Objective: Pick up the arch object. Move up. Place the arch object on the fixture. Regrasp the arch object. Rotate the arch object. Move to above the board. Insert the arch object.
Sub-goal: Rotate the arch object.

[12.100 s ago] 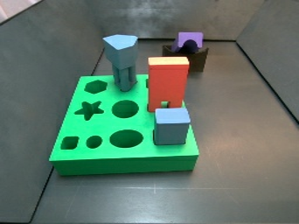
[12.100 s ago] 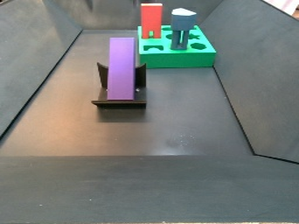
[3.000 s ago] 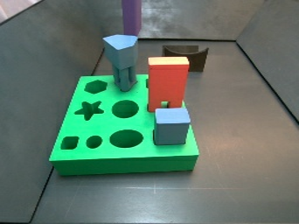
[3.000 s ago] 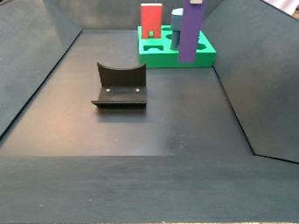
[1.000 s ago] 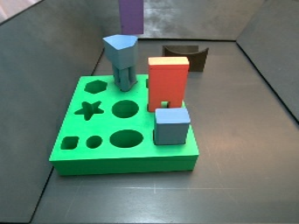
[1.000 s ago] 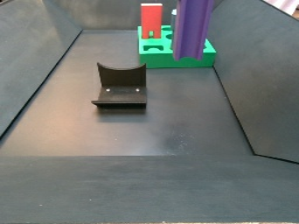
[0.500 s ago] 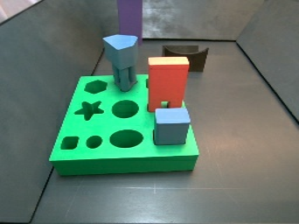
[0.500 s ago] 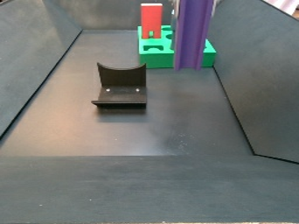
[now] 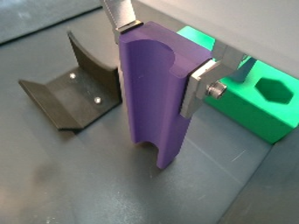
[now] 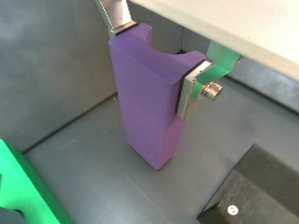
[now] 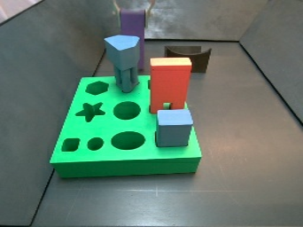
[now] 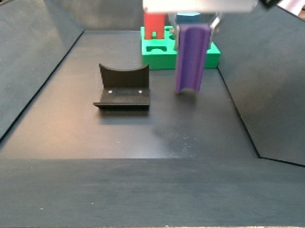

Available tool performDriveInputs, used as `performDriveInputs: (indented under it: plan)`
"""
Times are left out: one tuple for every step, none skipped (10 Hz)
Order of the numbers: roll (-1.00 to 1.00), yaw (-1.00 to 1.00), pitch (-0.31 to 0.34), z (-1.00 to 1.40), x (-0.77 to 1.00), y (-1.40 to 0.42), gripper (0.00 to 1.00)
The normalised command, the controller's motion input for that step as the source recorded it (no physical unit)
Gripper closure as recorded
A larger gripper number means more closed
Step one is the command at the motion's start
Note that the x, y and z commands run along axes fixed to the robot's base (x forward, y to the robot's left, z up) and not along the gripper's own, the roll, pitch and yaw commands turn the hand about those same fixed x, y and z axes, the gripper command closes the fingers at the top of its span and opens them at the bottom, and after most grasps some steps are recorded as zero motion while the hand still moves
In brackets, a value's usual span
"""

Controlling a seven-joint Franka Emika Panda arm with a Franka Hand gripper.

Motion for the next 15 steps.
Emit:
performDriveInputs:
  plan:
    - [-0.16, -0.05, -0.065, -0.33, 0.01, 0.03, 1.0]
    - [-0.15, -0.05, -0.054, -0.17, -0.01, 0.03, 1.0]
    - [-0.15, -0.05, -0.054, -0.17, -0.01, 0.03, 1.0]
    - [-0.15, -0.05, -0.048, -0.18, -0.02, 0.03, 1.0]
    - [-0.15, -0.05, -0.048, -0.18, -0.02, 0.03, 1.0]
    - [-0.15, -0.05, -0.05, -0.18, -0.01, 0.02, 1.0]
    - [-0.15, -0.05, -0.05, -0.17, -0.01, 0.02, 1.0]
    - [-0.15, -0.05, -0.049, -0.17, -0.01, 0.02, 1.0]
    - [-0.15, -0.05, -0.049, -0.17, -0.01, 0.02, 1.0]
    - [-0.15, -0.05, -0.049, -0.17, -0.01, 0.02, 1.0]
    - [-0.15, -0.05, -0.049, -0.17, -0.01, 0.02, 1.0]
    - [0.05, -0.04, -0.049, 0.0, 0.0, 0.0, 0.0]
    - [0.04, -0.03, -0.043, 1.0, 0.0, 0.0, 0.0]
    - [0.04, -0.03, -0.028, 1.0, -0.02, 0.0, 0.0]
    - [0.03, -0.02, 0.018, 0.97, -0.04, 0.0, 0.0]
